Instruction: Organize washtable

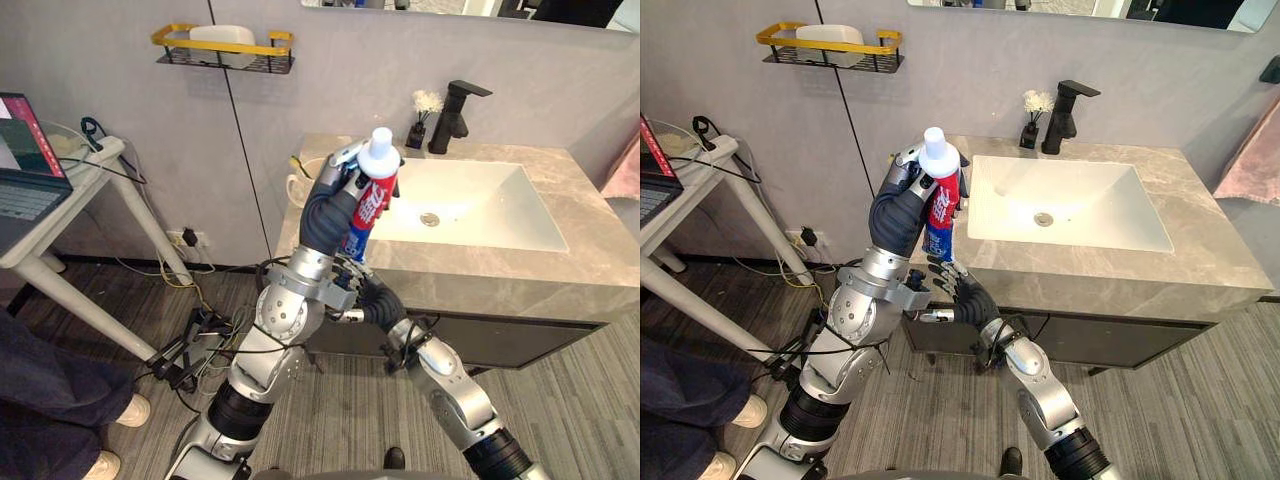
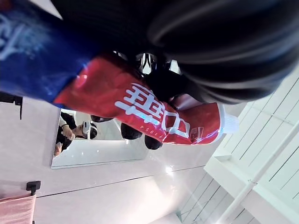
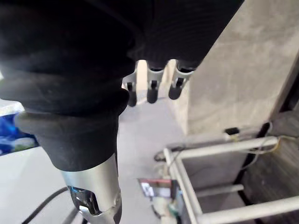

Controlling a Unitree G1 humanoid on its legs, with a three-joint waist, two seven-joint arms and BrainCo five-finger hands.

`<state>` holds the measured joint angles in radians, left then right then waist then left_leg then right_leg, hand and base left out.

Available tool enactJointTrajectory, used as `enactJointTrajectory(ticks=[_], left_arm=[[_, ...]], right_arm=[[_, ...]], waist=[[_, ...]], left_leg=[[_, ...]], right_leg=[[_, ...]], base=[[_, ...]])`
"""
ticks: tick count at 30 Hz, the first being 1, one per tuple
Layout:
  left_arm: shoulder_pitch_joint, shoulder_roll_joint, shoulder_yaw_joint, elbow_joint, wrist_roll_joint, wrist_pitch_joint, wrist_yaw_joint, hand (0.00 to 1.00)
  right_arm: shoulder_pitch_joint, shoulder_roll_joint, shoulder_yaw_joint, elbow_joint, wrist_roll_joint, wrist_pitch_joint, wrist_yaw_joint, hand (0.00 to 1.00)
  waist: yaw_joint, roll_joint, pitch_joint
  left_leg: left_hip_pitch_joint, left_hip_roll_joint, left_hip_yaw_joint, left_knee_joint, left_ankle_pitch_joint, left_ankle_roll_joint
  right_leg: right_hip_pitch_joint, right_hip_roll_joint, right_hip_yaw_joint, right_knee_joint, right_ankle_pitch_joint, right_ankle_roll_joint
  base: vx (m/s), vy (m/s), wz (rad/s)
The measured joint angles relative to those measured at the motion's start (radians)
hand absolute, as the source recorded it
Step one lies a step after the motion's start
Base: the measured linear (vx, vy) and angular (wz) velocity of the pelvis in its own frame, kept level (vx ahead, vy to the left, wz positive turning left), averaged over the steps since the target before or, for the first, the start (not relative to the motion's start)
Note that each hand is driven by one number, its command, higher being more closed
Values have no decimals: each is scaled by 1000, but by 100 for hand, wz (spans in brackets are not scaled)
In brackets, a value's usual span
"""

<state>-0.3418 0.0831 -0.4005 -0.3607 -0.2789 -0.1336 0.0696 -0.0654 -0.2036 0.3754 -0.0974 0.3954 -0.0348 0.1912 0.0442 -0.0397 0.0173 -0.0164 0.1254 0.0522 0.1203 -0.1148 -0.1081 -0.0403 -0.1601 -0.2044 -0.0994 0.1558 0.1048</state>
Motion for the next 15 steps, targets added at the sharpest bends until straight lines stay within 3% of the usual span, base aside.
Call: enactJointTrajectory(ticks=[7, 15], left_arm=[[0, 0, 14, 0, 16, -2, 1, 100], [4, 0, 18, 0, 17, -5, -1, 100]], right_arm=[[6, -2, -128, -90, 29, -39, -14, 0], [13, -3, -150, -147, 40, -51, -18, 0]], waist=[[0, 0, 0], [-2, -2, 0]], left_leg=[[8, 0, 15, -3, 0, 0], [14, 1, 38, -11, -1, 0]], right_leg=[[-4, 1, 15, 0, 1, 0], [-19, 3, 42, 0, 5, 2]], base=[[0, 0, -5], [-4, 0, -9]])
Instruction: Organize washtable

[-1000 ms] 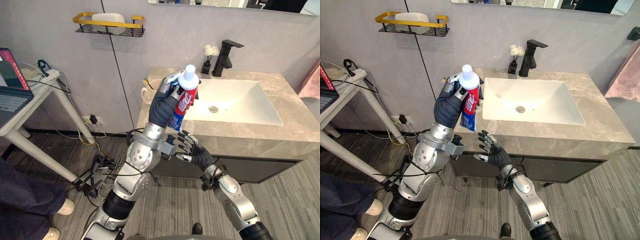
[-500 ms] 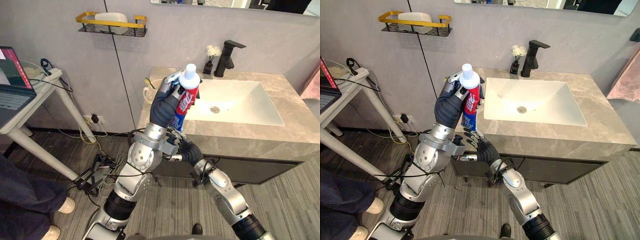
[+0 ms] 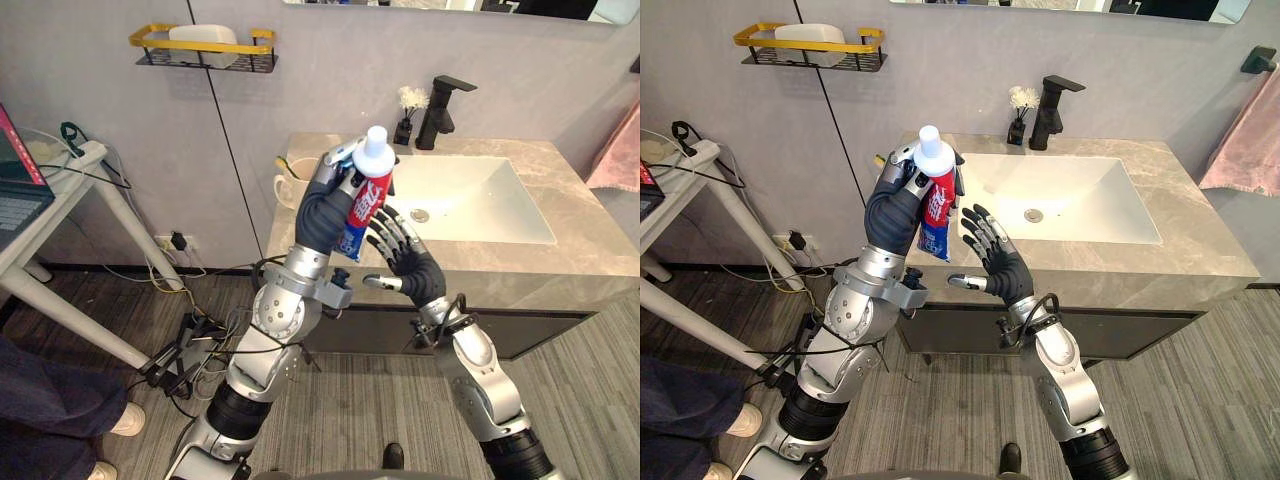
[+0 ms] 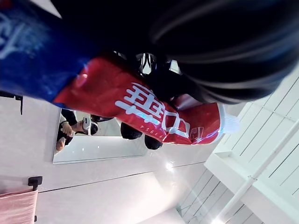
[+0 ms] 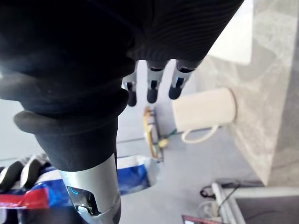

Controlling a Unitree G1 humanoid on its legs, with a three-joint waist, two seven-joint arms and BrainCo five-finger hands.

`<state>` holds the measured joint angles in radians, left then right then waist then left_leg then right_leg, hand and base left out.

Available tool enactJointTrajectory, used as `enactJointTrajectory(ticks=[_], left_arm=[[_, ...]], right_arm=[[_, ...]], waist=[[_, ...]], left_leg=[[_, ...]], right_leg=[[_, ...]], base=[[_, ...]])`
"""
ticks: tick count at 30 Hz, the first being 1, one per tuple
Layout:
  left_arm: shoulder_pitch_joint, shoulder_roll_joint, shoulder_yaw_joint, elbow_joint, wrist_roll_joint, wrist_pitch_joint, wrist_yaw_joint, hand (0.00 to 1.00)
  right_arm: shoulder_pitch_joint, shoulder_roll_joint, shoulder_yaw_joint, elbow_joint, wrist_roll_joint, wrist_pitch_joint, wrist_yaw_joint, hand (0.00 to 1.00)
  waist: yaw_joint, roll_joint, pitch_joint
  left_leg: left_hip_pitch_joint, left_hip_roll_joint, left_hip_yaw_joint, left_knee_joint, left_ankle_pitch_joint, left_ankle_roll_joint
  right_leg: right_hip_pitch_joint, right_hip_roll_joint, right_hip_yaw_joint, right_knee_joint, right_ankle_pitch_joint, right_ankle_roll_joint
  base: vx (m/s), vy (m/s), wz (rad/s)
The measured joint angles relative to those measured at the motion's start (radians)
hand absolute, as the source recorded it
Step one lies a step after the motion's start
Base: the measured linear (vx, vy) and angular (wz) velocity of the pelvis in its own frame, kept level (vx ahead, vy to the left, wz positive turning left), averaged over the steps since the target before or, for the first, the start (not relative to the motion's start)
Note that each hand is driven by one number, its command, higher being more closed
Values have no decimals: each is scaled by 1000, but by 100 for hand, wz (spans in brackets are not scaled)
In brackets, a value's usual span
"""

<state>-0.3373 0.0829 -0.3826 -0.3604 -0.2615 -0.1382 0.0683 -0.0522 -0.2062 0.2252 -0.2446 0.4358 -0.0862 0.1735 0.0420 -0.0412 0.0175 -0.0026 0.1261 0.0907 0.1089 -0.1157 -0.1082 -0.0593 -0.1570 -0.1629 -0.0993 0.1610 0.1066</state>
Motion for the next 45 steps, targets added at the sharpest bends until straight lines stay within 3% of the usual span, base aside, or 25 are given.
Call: enactJointTrajectory(ticks=[24, 31, 44, 45], left_arm=[[15, 1, -27, 18, -2, -1, 0, 100], [15, 0, -49, 21, -4, -1, -1, 100], [22, 1, -52, 66, -24, 2, -2, 100], [22, 1, -52, 66, -25, 2, -2, 100]], right_arm=[[-70, 0, 77, 45, 83, -13, 3, 0], [-82, 0, 88, 64, 83, -12, -1, 0], [-122, 0, 89, 76, 84, -12, -15, 0], [-127, -2, 89, 80, 85, -12, -18, 100]], waist=[[6, -20, 11], [27, -22, 12], [29, -44, 27], [28, -45, 28]], left_leg=[[1, 0, 2, -3, 0, 0], [1, 1, 2, -3, 0, 0], [0, 1, 1, -4, 0, 0], [0, 1, 2, -4, 0, 0]], right_leg=[[1, 1, 0, 0, 0, 0], [1, 1, 0, 0, 0, 0], [0, 1, -1, 0, 0, 0], [0, 1, -1, 0, 0, 0]], base=[[0, 0, 0], [0, 0, 0], [0, 0, 0], [0, 0, 0]])
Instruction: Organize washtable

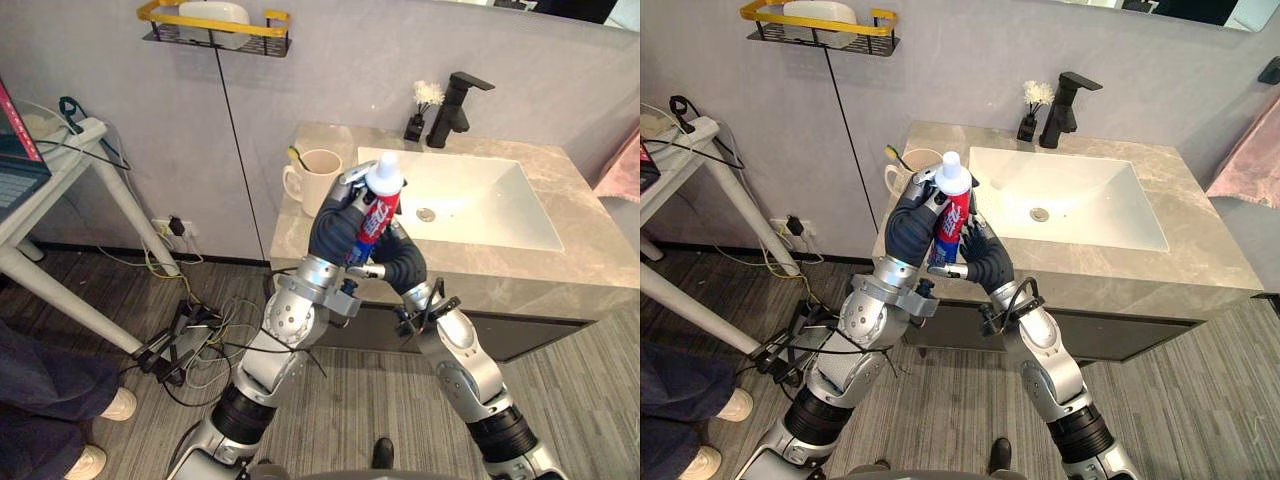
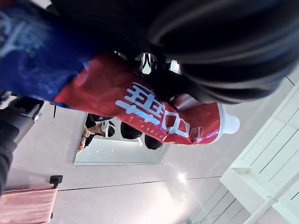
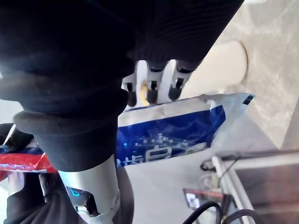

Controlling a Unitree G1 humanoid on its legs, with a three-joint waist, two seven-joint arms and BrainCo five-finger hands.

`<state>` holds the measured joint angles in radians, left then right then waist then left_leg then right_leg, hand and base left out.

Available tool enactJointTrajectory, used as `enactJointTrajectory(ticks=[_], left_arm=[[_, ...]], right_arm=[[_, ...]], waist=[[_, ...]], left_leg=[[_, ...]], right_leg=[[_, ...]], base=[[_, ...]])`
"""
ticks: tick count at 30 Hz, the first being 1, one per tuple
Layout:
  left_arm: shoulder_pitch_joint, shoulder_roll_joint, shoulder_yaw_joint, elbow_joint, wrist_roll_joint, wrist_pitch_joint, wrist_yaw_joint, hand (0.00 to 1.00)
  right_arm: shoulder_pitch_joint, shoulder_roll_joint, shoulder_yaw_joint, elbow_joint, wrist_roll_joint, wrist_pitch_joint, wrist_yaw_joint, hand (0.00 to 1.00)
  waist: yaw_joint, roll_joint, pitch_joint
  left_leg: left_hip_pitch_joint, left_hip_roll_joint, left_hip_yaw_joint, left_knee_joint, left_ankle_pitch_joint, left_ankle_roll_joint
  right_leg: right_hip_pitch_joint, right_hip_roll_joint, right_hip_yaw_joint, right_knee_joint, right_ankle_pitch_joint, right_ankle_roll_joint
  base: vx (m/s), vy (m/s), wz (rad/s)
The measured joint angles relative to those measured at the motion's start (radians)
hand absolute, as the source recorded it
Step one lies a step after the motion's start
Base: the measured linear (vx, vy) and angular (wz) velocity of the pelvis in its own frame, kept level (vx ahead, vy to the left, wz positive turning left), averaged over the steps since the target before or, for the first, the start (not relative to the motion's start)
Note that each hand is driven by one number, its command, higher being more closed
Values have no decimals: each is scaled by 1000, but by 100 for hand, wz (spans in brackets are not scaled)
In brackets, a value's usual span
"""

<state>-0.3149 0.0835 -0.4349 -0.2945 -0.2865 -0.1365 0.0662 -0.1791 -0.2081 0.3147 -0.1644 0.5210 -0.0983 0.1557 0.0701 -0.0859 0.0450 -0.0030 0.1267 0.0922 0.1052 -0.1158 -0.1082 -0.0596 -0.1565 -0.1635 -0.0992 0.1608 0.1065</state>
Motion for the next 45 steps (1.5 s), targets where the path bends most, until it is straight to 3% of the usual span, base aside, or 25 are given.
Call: enactJointTrajectory(ticks=[11, 28, 36, 37, 45], left_arm=[[32, 0, -8, -2, -17, 0, 0, 100], [32, -2, -8, -12, -23, 3, 2, 100], [24, -3, -13, -27, 54, 3, 26, 100], [15, -3, -17, -28, 66, 3, 34, 0], [-135, 0, 18, -32, 142, -1, 115, 0]], right_arm=[[-25, -30, -3, 13, 1, 0, -2, 100], [-18, -6, -21, 13, -4, -5, 11, 100], [-23, 5, -29, 12, 1, -11, 25, 100], [-28, 5, -31, 13, 10, -13, 25, 100], [-56, 3, -62, 2, 28, -48, 24, 100]], waist=[[1, -14, 18], [0, -10, 22], [-1, -9, 23], [0, -9, 22], [-1, -3, 20]], left_leg=[[-3, 1, 2, 0, 0, 0], [-13, 1, 0, 1, -1, 0], [-5, 0, -7, 0, -1, 0], [-3, 0, -9, -1, 0, 0], [11, 0, -29, -1, 0, 0]], right_leg=[[-4, 1, 1, 0, 0, 0], [-13, 1, 0, 0, -1, -1], [0, 0, -10, 0, -4, -4], [4, 0, -13, 0, -5, -5], [9, -6, -31, 47, -36, -8]], base=[[0, 0, 0], [0, 0, 0], [0, 0, 2], [-4, -1, 7], [-9, -1, 7]])
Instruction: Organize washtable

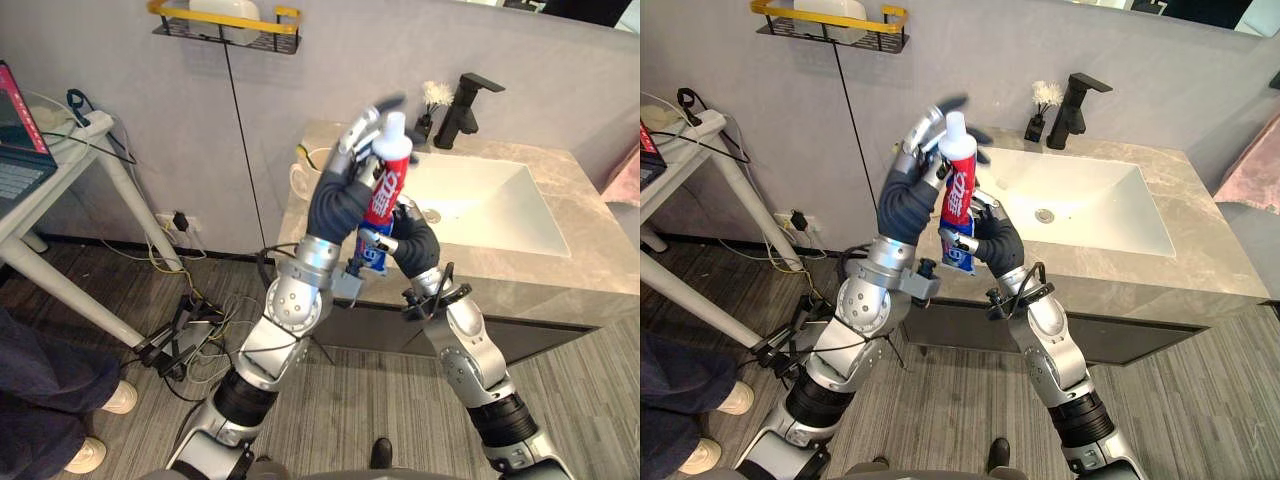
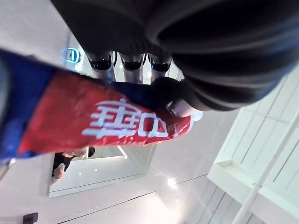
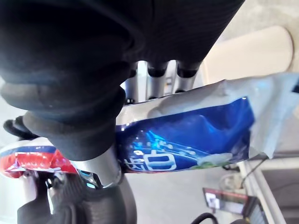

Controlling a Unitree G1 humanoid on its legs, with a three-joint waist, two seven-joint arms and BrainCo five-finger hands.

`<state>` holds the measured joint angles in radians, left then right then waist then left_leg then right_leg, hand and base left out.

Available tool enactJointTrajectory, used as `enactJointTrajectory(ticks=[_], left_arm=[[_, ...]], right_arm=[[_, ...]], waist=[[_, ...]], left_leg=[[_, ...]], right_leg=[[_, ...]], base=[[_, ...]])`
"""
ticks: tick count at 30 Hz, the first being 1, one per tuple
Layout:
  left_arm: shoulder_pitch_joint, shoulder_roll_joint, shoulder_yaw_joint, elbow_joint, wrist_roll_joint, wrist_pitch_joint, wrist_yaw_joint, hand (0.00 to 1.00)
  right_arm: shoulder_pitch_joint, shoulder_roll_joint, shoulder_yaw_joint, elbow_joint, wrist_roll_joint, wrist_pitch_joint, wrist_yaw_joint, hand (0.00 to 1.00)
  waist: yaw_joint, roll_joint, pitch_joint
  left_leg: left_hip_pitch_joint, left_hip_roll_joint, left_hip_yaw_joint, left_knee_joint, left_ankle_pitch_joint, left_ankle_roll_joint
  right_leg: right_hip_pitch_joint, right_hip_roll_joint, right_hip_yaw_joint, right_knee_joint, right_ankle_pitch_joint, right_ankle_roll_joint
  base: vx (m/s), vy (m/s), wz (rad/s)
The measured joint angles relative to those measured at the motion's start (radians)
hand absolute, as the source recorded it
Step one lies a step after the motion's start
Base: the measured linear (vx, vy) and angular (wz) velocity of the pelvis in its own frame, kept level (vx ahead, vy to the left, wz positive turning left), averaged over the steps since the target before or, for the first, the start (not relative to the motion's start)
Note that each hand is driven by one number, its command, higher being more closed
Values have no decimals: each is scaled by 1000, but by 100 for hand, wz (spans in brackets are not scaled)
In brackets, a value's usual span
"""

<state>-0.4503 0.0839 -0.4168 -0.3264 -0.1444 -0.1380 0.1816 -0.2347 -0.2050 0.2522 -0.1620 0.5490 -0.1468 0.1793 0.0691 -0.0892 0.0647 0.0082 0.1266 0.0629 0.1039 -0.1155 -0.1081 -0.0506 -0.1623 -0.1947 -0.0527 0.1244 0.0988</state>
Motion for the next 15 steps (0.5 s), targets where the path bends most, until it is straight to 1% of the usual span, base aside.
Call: enactJointTrajectory(ticks=[2, 6, 8, 10, 12, 15], left_arm=[[-43, 0, 15, -28, 0, -2, 13, 0], [-78, -2, 18, -28, -1, -2, 16, 0], [-123, -3, 23, -58, -3, -21, 17, 0], [-169, -8, 33, -126, -3, -72, 16, 0], [-179, -17, 35, -146, -3, -97, 16, 0], [-177, -25, 36, -133, -14, -102, 17, 0]], right_arm=[[1, -5, -8, 25, 0, 5, -2, 100], [-6, -15, -10, 20, -1, 4, -2, 100], [-6, -24, -8, 42, -2, 31, -7, 100], [-5, -25, -10, 107, -2, 66, -34, 100], [-4, -32, -10, 121, -2, 88, -48, 100], [-6, -35, -10, 120, -2, 88, -49, 100]], waist=[[0, 0, 0], [-1, 6, -4], [-1, 5, -4], [0, 6, -5], [0, 6, -5], [0, 10, -22]], left_leg=[[-2, 0, -6, 0, 0, 0], [-3, -1, -28, 0, 2, -1], [-7, -2, -36, -4, 9, -1], [-5, -7, -44, -27, 26, 1], [-3, -7, -48, -35, 32, 0], [-4, -7, -49, -36, 34, -1]], right_leg=[[2, -1, -7, 0, -1, 0], [14, -2, -30, 0, -6, 3], [14, -4, -39, 0, -6, 3], [14, -9, -50, 0, -6, 3], [14, -9, -52, 0, -6, 3], [14, -9, -52, 0, -6, 3]], base=[[3, -1, 9], [8, -9, 14], [-7, -12, 15], [-15, -14, 16], [-21, -15, 7], [0, 0, 0]])
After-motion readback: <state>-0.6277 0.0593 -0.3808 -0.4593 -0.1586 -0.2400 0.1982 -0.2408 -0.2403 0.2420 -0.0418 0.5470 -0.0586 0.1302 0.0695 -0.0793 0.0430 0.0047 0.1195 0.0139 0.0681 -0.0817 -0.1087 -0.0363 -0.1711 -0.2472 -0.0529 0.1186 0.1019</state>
